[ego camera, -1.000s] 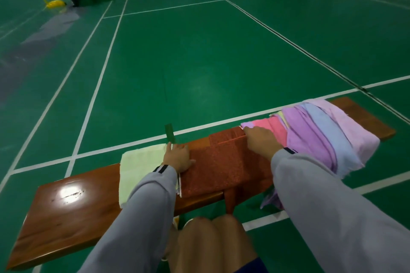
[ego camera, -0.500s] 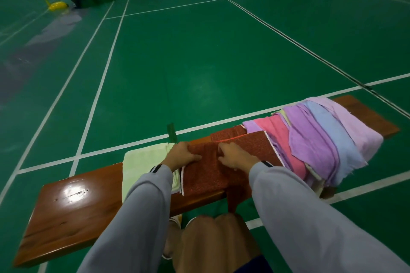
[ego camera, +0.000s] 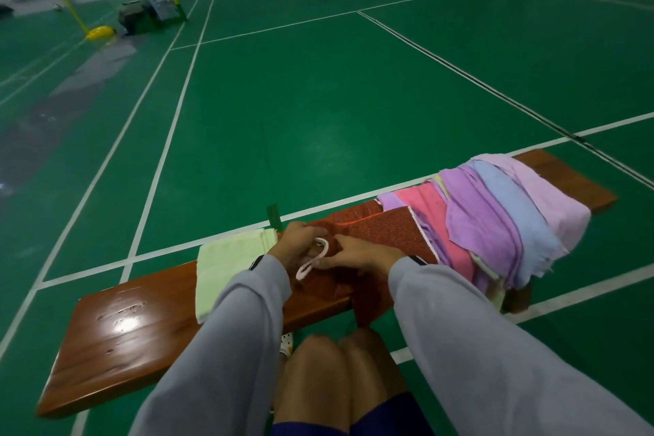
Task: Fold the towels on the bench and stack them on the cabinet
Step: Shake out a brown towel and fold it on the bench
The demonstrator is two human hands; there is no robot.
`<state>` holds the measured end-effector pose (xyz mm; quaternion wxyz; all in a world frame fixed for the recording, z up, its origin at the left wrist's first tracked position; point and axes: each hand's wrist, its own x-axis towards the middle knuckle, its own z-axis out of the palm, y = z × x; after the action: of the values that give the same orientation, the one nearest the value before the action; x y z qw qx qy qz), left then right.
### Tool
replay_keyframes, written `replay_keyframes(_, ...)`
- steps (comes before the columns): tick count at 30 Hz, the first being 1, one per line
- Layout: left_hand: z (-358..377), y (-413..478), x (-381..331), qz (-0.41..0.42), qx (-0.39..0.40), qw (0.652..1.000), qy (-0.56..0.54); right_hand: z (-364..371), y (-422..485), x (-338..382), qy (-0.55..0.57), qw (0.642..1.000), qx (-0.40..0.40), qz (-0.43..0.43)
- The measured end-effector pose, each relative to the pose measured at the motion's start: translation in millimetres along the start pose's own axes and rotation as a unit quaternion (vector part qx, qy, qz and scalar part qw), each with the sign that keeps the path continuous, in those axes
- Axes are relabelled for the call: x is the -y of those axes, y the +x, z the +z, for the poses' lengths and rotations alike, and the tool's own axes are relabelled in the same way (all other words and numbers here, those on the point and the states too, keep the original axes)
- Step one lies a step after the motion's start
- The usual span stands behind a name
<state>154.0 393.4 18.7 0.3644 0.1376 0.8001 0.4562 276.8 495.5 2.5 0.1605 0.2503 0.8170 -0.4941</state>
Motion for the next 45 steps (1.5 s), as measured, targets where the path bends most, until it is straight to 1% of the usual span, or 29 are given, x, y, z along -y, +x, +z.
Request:
replay_keyframes(2,13.7,-3.4,-8.8,0.026,-0.013,0.999,-0.012,-0.1,-5.9,3.0,0.087,0.996,0.032,-0.007)
replay_keyframes(4,25.6,-6.2,-16.4,0.049,-0.024,0.998,0.001,-0.7,-10.2,0.8,0.128,0.992,0.021,0.001)
replay_keyframes(6,36.1,-8.8,-23.4,0.055,-0.025,0.998,-0.021,-3.7,-15.1,-5.3,0.14,0.99,-0.003,0.01)
replay_keyframes(8,46.4,-10.3,-28.1,0.039,-0.02,0.998,-0.052,-8.8,-23.9,-12.9,0.152,0.988,-0.023,0.017)
replay_keyframes(11,63.6,-10.8,-36.7,0.014,-0.011,0.994,-0.107,-17.2,-40.3,-21.5,0.223,0.972,-0.061,0.029)
replay_keyframes(13,76.2,-14.0,-44.8,-0.004,-0.004,0.989,-0.151,-22.9,-47.0,-30.7,0.268,0.961,-0.069,0.028)
replay_keyframes(15,88.0,-17.5,-50.0,-0.021,0.007,0.985,-0.173,-27.7,-52.2,-40.3,0.282,0.956,-0.068,0.03)
replay_keyframes(19,107.1,-16.5,-51.4,-0.063,0.046,0.985,-0.156,-33.6,-67.4,-46.2,0.296,0.95,-0.095,0.04)
replay_keyframes(22,116.2,-16.9,-56.0,-0.051,0.028,0.99,-0.129,-34.8,-70.2,-46.3,0.314,0.94,-0.124,0.043)
replay_keyframes(25,116.1,-16.4,-58.5,-0.034,0.009,0.994,-0.102,-35.6,-63.0,-49.9,0.293,0.945,-0.132,0.052)
replay_keyframes(28,106.8,-9.6,-56.1,-0.015,-0.034,0.998,-0.049,-37.3,-57.9,-48.8,0.242,0.959,-0.136,0.057)
replay_keyframes(32,92.6,-0.4,-49.7,-0.002,-0.07,0.997,-0.028,-40.7,-57.6,-44.3,0.235,0.966,-0.076,0.069)
replay_keyframes(33,90.1,1.4,-48.5,0.0,-0.069,0.997,-0.026,-42.2,-58.0,-43.2,0.234,0.967,-0.072,0.07)
replay_keyframes(37,89.3,4.7,-50.1,0.029,-0.064,0.996,-0.05,-52.9,-60.3,-45.9,0.222,0.966,-0.114,0.068)
replay_keyframes(38,92.2,7.1,-51.4,0.041,-0.065,0.996,-0.05,-54.9,-60.8,-48.6,0.207,0.967,-0.134,0.072)
replay_keyframes(41,106.2,11.8,-55.5,0.081,-0.075,0.993,-0.044,-62.2,-59.8,-62.5,0.124,0.962,-0.229,0.079)
replay_keyframes(42,112.3,13.5,-56.5,0.089,-0.072,0.993,-0.041,-65.0,-59.4,-67.5,0.116,0.96,-0.243,0.082)
replay_keyframes(45,130.6,20.9,-54.2,0.098,-0.039,0.994,-0.028,-72.2,-66.7,-77.7,0.094,0.966,-0.225,0.083)
